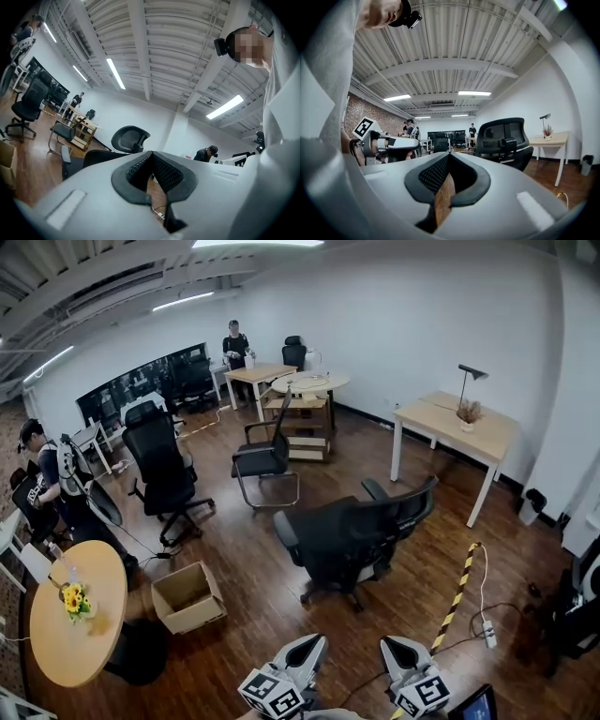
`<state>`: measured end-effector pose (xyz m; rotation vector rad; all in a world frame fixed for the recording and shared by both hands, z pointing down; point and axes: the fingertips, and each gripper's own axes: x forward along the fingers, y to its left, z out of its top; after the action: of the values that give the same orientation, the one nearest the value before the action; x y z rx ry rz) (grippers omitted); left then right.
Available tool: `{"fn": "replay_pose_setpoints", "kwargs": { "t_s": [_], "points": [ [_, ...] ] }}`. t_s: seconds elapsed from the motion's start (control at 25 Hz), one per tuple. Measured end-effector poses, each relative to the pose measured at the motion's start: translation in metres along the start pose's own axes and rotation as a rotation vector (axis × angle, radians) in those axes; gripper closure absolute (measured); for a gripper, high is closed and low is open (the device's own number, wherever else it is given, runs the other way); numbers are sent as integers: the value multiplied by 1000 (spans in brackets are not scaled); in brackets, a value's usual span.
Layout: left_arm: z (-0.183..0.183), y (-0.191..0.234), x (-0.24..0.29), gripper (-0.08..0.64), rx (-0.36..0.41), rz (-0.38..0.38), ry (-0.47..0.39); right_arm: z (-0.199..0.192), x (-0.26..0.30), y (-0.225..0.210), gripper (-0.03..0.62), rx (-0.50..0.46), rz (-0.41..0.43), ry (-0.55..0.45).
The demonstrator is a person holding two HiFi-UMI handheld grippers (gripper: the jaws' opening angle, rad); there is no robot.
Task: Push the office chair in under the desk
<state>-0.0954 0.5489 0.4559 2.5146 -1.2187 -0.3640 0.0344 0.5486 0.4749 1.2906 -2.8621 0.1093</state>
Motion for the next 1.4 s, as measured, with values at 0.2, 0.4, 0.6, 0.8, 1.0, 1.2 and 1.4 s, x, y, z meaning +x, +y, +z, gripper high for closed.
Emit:
{"fn": "replay_pose_setpoints", "kwargs": {
  "t_s": [0.2,0.4,0.6,0.8,1.0,1.2,1.4],
  "points": [
    [4,8,12,555,15,40,-11,5,9,-21,586,3,6,-9],
    [13,28,37,555,25,42,-12,11,31,-46,586,3,-13,-21],
    [16,59,76,555,29,15,-12,8,63,-80,586,0,-53,-24],
    [39,99,126,555,29,3,-31,18,102,-116,586,-18,-87,-26],
    [56,133,164,555,29,-35,-10,27,139,-145,586,-24,-151,-22],
    [64,165,187,555,28,-61,-3,31,159,-165,586,-31,-223,-33],
    [71,181,201,555,27,-60,-15,29,163,-186,586,-27,-275,-16]
  ]
}}
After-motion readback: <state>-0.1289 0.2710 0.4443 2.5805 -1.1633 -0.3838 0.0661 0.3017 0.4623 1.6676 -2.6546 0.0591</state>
